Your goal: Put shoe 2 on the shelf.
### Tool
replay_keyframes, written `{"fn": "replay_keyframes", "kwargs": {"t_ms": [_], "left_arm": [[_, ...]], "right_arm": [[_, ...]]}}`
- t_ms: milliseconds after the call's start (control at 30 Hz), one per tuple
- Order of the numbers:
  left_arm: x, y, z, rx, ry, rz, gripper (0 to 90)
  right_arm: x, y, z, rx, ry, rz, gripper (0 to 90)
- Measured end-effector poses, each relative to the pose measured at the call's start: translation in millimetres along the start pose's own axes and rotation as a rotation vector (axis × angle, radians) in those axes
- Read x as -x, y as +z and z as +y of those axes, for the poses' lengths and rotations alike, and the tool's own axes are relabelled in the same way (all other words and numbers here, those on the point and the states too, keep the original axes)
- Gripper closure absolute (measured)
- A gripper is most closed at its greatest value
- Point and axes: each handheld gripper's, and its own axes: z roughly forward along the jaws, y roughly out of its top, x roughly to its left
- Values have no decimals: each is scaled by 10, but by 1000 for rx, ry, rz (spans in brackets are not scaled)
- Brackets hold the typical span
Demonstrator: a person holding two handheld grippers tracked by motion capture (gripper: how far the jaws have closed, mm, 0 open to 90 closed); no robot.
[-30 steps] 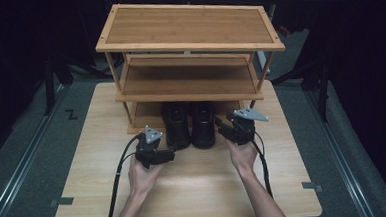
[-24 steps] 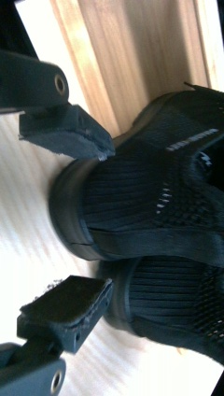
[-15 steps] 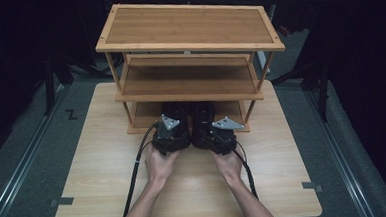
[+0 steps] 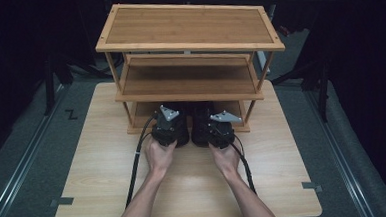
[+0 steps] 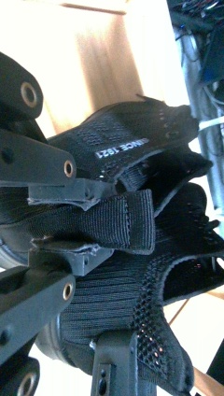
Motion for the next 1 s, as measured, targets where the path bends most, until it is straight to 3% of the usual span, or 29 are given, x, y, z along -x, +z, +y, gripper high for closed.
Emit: {"fn": "replay_keyframes", "kwargs": {"t_ms": [300,400,600,667,833,933,1000], "left_arm": [[1,74,-38,-10,30,17,730],[5,92,-76,-16,40,14,713],[-45,8,-149,-7,14,-28,515],[-136,-104,-269,7,-22,-62,456],[-310,-360,-549,38,-57,-96,386],[-415,-455,-752,6,-48,-88,371],[-489,-486,-905,-35,-26,-48,364]], "right_arm": [[14,97,-13,-18,-13,-2,735],[22,112,-22,-14,-13,-3,688],[43,37,-44,3,-19,2,544],[129,-121,-122,36,-6,23,507],[374,-425,-390,56,14,20,502],[547,-538,-603,20,7,-23,507],[667,-579,-752,-20,1,-66,511]]}}
